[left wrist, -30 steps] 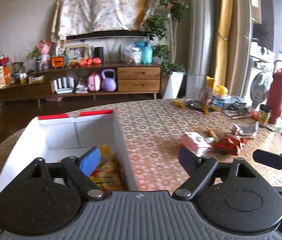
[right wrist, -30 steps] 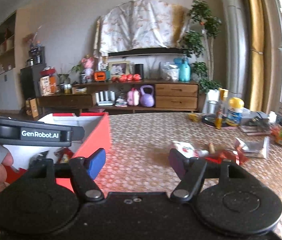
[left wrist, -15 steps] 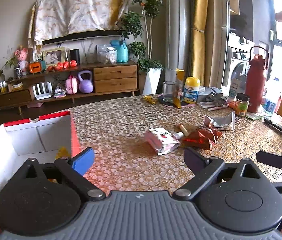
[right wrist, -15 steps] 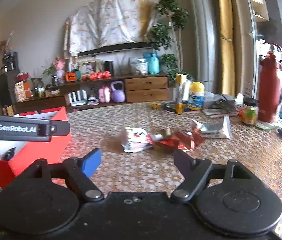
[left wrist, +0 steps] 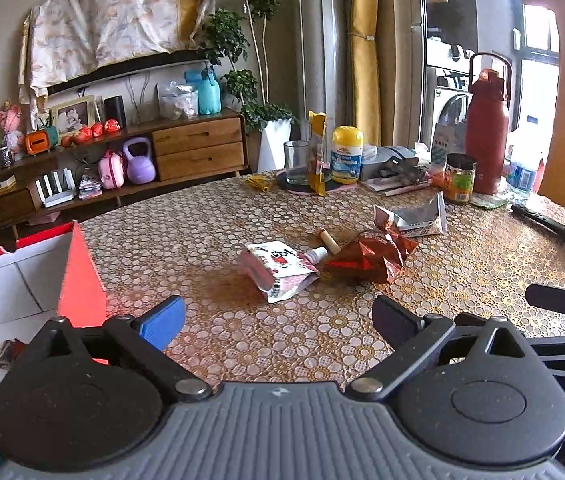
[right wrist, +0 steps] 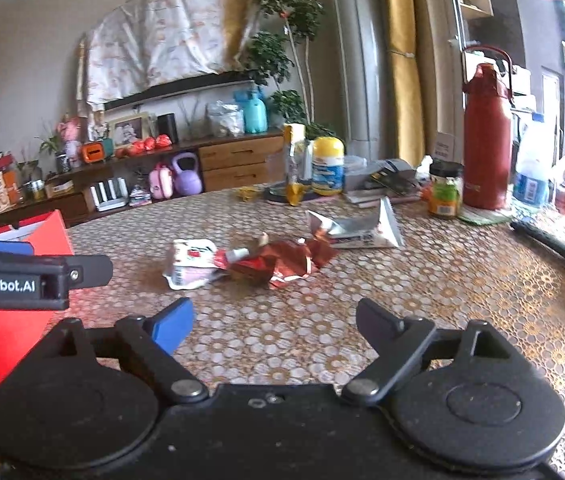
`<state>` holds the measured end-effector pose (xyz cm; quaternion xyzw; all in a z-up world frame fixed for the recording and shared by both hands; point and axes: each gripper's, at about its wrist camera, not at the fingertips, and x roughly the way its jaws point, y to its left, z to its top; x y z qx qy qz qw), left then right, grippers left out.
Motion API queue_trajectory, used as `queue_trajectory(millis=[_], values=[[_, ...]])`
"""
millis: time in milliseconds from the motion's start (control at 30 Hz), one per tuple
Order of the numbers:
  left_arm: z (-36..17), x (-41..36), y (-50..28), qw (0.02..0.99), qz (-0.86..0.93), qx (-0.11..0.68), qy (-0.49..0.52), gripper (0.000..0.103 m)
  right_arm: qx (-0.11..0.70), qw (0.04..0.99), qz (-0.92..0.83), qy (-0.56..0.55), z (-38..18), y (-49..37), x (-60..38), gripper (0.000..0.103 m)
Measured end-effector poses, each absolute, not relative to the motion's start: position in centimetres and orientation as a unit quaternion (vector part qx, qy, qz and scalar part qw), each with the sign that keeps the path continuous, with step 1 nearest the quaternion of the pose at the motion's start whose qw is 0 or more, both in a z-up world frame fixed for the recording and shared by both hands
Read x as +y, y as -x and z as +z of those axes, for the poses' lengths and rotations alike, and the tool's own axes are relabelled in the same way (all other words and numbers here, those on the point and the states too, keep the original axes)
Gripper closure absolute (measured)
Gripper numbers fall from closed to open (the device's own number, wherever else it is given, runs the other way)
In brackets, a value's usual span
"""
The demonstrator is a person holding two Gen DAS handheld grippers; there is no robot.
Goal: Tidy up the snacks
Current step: 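Move both tools toward the white-and-red pouch and red chip bag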
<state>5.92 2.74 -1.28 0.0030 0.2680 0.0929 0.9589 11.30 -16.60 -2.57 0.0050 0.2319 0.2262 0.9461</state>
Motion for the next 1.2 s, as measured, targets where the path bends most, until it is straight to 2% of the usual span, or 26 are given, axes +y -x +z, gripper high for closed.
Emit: queue_trajectory(millis=[1200], values=[[-7.3,6.0,-22.2,0.934,0.134,0.328,0.050,0.003,0.269,0.935,0.229,0.024,-5.1,-22.8,-13.8,0.006]])
